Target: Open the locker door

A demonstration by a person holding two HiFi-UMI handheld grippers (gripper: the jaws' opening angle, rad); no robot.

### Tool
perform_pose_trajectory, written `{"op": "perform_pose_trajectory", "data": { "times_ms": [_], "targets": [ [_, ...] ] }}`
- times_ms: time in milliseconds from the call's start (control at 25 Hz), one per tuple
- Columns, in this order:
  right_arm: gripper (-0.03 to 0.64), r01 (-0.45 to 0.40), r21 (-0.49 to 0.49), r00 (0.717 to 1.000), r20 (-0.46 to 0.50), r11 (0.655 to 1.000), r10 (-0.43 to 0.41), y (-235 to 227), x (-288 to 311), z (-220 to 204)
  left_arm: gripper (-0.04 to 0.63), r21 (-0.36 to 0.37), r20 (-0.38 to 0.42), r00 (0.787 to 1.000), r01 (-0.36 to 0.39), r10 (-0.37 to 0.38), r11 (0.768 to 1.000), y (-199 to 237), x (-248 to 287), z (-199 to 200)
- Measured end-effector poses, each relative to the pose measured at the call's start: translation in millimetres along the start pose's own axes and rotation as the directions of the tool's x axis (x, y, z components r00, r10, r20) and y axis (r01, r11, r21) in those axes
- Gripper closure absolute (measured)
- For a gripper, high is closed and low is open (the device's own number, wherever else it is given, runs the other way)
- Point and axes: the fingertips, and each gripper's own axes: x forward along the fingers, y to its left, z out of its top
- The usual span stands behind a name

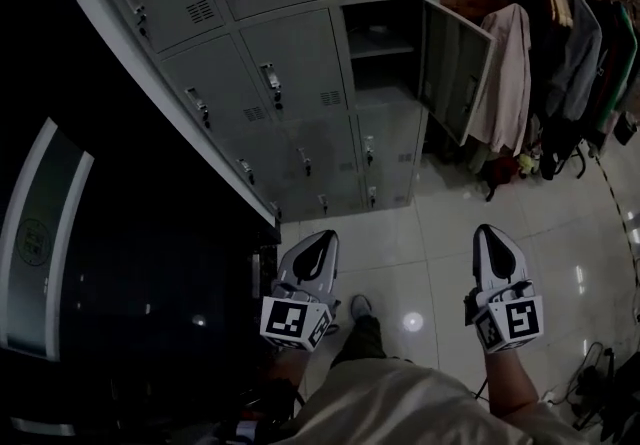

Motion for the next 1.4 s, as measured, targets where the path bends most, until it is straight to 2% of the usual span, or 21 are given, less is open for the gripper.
{"op": "perform_pose_trajectory", "data": {
  "times_ms": [200,400,640,1040,1240,1400],
  "targets": [
    [0.615,-0.007,-0.088,0.997,-0.074,0.996,0.001,6,-87,5,0.548,0.0,-0.003,1.0,0.007,-0.007,1.0,-69,-51,19],
    [0.617,-0.026,-0.014,1.0,-0.014,1.0,0.025,21,-136,34,0.548,-0.008,-0.02,1.0,0.018,-0.018,1.0,-120,-96,33],
    [0.616,-0.04,0.009,0.999,-0.005,0.999,0.04,34,-168,50,0.548,0.007,-0.033,0.999,0.029,-0.029,1.0,-149,-118,41],
    [0.617,-0.018,0.032,0.999,0.03,0.999,0.017,68,-176,90,0.548,0.034,0.005,0.998,0.064,-0.065,0.997,-142,-143,93],
    [0.616,-0.048,0.03,0.998,0.03,0.998,0.047,102,-174,84,0.548,0.029,-0.006,1.0,0.028,-0.028,0.999,-120,-172,90],
    [0.615,-0.052,0.022,0.998,0.037,0.998,0.051,112,-177,103,0.548,0.028,-0.016,1.0,0.015,-0.014,1.0,-117,-184,101]
  ]
}}
